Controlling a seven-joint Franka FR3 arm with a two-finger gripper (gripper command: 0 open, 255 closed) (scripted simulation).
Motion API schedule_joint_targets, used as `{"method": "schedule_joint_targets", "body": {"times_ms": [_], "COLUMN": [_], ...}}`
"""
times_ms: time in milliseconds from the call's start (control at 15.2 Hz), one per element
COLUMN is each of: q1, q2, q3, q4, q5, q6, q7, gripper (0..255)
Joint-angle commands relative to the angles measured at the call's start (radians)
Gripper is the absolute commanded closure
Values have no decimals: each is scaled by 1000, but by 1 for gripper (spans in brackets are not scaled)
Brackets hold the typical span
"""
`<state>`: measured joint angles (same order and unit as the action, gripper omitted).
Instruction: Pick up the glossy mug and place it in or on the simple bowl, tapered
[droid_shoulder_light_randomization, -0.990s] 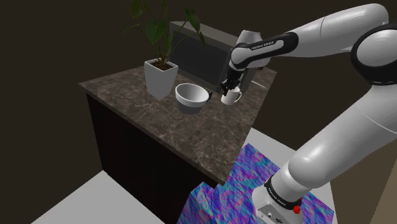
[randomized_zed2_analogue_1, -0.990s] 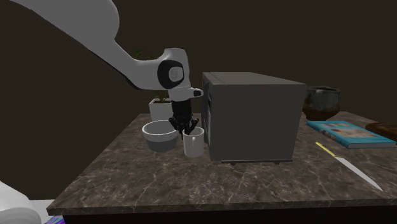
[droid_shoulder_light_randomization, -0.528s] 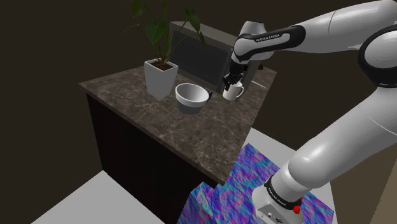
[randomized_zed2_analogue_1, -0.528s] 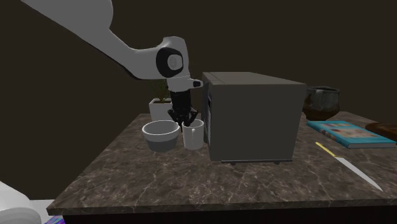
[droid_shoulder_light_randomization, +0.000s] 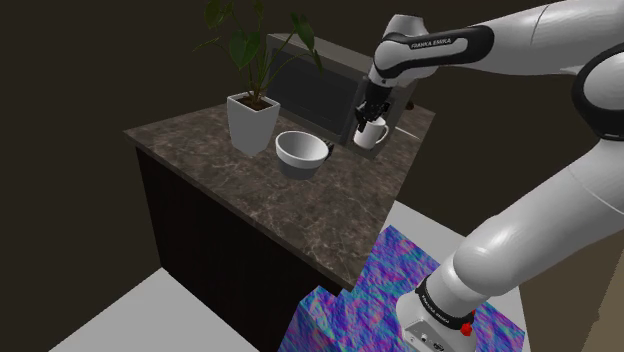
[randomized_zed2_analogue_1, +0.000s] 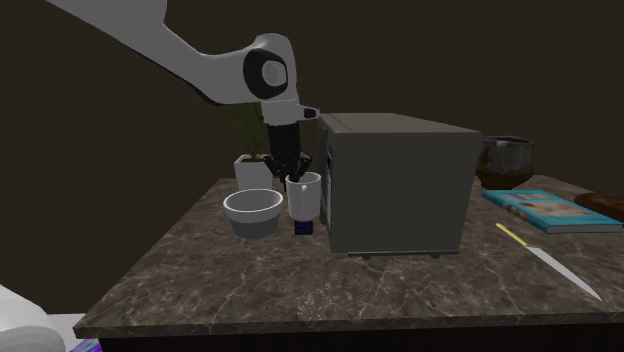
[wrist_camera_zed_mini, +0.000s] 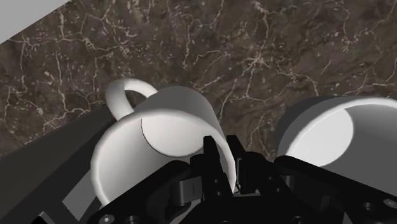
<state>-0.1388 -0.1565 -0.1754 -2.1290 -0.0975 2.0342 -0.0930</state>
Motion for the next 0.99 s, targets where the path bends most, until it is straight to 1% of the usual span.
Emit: {"method": "schedule_joint_targets", "body": {"times_ms": [0,462,924], "q1": [1,2,73], "q2": [-8,-21,49], "q3": [2,4,96], "q4": [20,99,202], "q5": [0,1,16], "q6": [-28,-120,-165], "q7": [0,-4,149], "gripper": [255,255,255]}}
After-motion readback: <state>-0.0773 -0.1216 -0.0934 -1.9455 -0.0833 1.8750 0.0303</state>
